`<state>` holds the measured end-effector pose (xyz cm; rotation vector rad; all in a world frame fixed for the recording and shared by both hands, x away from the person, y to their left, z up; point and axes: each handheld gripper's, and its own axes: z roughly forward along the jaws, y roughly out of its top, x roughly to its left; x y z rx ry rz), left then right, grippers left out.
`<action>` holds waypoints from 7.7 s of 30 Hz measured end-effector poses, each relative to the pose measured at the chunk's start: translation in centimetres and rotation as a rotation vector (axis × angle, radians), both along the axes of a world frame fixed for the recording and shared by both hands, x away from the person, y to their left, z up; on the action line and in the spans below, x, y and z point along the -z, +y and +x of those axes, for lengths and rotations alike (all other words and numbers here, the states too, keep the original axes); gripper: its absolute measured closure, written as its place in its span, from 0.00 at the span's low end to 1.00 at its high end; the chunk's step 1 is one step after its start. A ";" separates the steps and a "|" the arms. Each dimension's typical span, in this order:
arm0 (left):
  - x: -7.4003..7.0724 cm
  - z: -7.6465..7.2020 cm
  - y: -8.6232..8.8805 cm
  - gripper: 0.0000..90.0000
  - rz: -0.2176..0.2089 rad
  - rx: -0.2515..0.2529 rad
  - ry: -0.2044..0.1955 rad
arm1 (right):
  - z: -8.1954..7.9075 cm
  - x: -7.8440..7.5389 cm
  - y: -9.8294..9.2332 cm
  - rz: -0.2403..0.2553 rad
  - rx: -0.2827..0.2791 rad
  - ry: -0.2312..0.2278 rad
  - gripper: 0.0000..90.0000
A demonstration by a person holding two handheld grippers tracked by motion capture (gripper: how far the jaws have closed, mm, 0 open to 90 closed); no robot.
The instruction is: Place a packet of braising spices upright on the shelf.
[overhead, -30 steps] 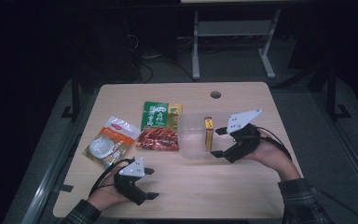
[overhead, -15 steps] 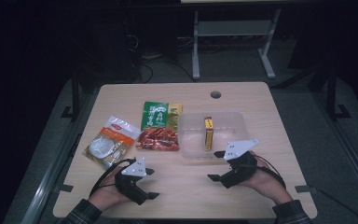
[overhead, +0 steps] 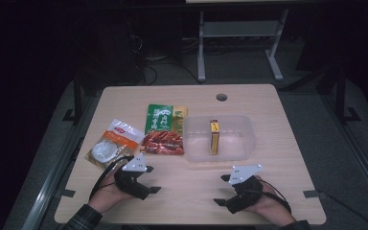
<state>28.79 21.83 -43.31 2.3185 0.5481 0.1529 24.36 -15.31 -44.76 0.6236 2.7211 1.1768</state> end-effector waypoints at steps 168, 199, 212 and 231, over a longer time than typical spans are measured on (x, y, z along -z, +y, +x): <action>2.6 10.3 -3.5 1.00 0.046 -0.168 0.103 | 0.7 2.1 11.8 -0.024 -0.282 -0.016 1.00; 2.6 10.0 -4.3 1.00 0.070 -0.159 0.056 | 2.0 -1.0 3.7 0.123 0.001 -0.022 0.55; 2.4 5.7 -6.5 1.00 0.090 0.026 0.072 | 2.0 -0.9 1.8 0.119 0.042 -0.008 0.50; 0.0 1.5 -6.9 1.00 -0.011 0.132 0.067 | 1.9 -0.9 2.7 0.085 0.036 -0.031 0.85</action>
